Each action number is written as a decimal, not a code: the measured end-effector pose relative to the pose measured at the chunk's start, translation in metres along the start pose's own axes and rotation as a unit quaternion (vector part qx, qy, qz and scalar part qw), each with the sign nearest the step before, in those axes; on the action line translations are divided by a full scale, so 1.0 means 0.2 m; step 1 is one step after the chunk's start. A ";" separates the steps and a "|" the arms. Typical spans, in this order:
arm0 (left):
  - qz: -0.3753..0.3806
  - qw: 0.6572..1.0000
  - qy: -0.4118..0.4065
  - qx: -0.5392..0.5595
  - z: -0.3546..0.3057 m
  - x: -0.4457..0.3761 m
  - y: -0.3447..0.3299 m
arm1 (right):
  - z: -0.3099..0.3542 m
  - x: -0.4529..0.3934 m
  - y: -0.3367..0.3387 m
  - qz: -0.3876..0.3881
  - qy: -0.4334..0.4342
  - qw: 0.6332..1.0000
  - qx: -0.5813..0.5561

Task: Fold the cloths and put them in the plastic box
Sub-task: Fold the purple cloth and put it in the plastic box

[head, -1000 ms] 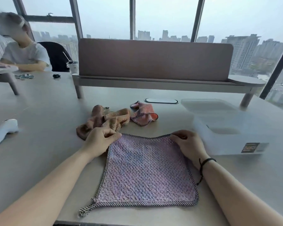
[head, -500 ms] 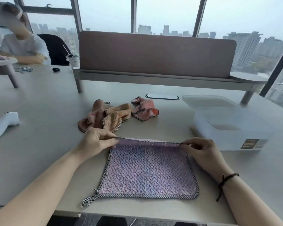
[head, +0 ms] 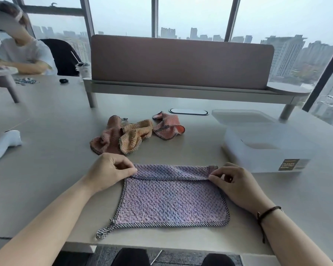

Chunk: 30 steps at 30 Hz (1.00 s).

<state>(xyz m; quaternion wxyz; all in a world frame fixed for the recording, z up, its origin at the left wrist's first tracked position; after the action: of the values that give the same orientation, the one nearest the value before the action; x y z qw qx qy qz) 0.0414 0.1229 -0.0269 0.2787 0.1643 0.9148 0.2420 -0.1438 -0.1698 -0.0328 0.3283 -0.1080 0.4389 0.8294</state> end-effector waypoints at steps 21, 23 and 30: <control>-0.001 0.987 -0.083 -0.140 0.03 -0.01 -0.05 | -0.02 -0.03 0.03 -0.091 -0.018 0.991 0.099; -0.024 0.993 -0.081 -0.080 -0.01 -0.01 -0.03 | 0.03 0.00 0.06 -0.085 0.017 0.996 0.029; 0.141 0.986 -0.070 0.049 -0.13 0.12 -0.07 | 0.14 0.19 -0.01 0.152 0.134 0.979 -0.010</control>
<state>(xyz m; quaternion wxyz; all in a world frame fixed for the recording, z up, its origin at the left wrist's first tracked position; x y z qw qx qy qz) 0.0043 0.1116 -0.0258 0.2970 0.3221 0.8712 0.2214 -0.1677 -0.1307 -0.0354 0.1358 -0.1533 0.4818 0.8520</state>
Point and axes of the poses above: each hand's wrist, its own x-axis away from the middle knuckle, its own y-axis out of the back of the hand, z = x × y, the point moved 7 cm from there along -x, towards the middle knuckle, and after that the axes turned 12 degrees about -z, right-handed, at the moved point
